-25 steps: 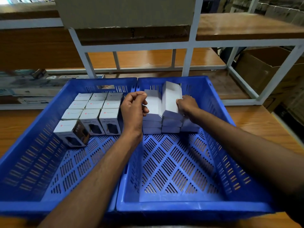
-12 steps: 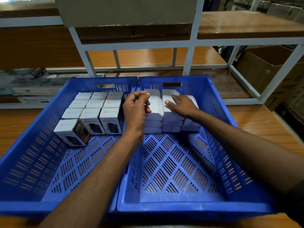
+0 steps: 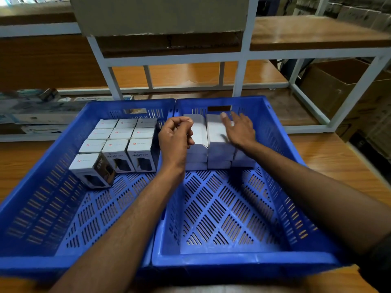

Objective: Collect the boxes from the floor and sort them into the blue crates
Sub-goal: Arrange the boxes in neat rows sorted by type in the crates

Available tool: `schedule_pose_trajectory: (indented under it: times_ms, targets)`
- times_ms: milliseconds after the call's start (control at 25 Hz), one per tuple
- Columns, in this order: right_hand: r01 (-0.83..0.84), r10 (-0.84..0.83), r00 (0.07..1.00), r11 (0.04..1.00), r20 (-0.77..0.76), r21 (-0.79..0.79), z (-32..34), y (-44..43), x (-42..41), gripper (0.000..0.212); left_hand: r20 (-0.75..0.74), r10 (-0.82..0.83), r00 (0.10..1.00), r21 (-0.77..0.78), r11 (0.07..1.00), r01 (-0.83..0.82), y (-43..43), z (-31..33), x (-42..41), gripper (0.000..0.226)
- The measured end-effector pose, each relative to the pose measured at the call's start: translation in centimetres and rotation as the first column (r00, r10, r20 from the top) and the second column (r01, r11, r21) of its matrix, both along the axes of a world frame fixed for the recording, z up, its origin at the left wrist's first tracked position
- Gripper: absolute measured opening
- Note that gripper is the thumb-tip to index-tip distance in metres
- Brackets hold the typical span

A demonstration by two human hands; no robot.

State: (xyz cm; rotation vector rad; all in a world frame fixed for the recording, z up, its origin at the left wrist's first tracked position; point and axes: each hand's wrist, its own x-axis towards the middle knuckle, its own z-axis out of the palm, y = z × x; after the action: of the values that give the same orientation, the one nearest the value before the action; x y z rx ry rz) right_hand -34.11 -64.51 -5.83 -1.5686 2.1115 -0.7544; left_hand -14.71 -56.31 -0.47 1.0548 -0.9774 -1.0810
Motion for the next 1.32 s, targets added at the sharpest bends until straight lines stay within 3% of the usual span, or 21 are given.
schedule_pose_trajectory:
  times_ms: [40,120,200,280,400,520,720,800,880,960,1080,1320]
  targets:
    - [0.160,-0.163,0.981,0.987,0.108,0.033,-0.2,-0.6,-0.9,0.069,0.013,-0.001,1.000,-0.003,1.000,0.001,0.0,-0.1,0.0,0.004]
    - [0.283,-0.317,0.933,0.938,0.167,0.202,-1.0,-0.9,-1.7,0.059,0.046,-0.013,0.999,-0.011,1.000,0.013,-0.1,-0.3,0.0,0.004]
    - [0.229,-0.292,0.944,0.916,0.154,0.330,-2.3,-0.6,-1.8,0.066,0.100,-0.036,0.994,-0.024,0.999,0.039,0.0,-0.5,-0.3,0.004]
    - [0.209,-0.257,0.962,0.909,0.090,0.360,-2.5,-0.1,-1.3,0.064,0.146,-0.047,0.988,-0.036,0.998,0.053,0.1,-0.7,-0.4,0.002]
    - [0.163,-0.206,0.974,0.926,0.092,0.341,-2.1,0.3,-1.3,0.062,0.168,-0.050,0.985,-0.048,0.997,0.058,0.0,-0.8,-0.4,0.003]
    - [0.169,-0.242,0.949,0.931,0.203,0.324,-2.0,0.8,-1.2,0.073,0.171,-0.047,0.984,-0.050,0.997,0.056,0.2,-0.8,-0.4,0.002]
    - [0.073,-0.146,0.967,0.944,0.210,0.323,-2.1,2.0,-0.5,0.079,0.192,-0.042,0.981,-0.051,0.997,0.052,0.2,-0.9,-0.5,0.003]
    - [0.108,-0.155,0.976,0.954,0.151,0.280,-2.0,2.3,-0.3,0.081,0.193,-0.037,0.980,-0.057,0.997,0.049,0.4,-0.8,-0.5,0.003]
    - [0.124,-0.123,0.992,0.985,-0.020,0.118,-1.5,2.9,0.6,0.080,0.178,-0.019,0.984,-0.063,0.998,0.030,0.5,-0.7,-0.5,0.004]
    - [-0.054,0.043,0.979,0.997,-0.201,-0.048,-1.5,3.7,2.0,0.080,0.161,0.006,0.987,-0.066,0.998,0.004,0.4,-0.6,-0.5,0.003]
    - [-0.358,0.352,0.865,0.932,-0.358,0.053,-2.4,4.8,4.4,0.091,0.142,0.029,0.989,-0.090,0.996,-0.016,0.5,-0.6,-0.5,0.001]
    - [-0.361,0.379,0.804,0.923,-0.459,0.131,-2.9,4.3,5.2,0.079,0.050,0.129,0.990,-0.094,0.988,-0.123,0.3,-0.3,0.2,0.003]
